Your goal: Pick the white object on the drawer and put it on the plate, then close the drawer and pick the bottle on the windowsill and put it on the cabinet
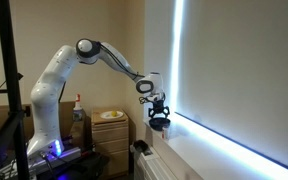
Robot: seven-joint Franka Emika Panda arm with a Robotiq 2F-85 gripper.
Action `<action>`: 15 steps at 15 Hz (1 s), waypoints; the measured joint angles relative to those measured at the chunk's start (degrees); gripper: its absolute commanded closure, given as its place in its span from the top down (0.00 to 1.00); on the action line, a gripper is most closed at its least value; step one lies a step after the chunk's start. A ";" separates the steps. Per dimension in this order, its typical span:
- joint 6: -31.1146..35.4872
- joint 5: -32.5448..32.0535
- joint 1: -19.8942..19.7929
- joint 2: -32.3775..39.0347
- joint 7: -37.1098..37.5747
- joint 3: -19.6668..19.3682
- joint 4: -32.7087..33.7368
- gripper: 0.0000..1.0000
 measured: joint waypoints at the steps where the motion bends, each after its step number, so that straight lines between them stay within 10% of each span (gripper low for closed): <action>1: 0.00 -0.01 0.03 -0.06 0.00 0.00 0.00 1.00; 12: 7.85 0.14 -0.04 8.09 9.31 0.47 4.14 1.00; 13: 7.85 0.14 -0.07 8.73 9.78 0.48 4.64 0.75; 15: 7.85 -0.02 -0.06 9.10 9.83 0.48 4.83 0.68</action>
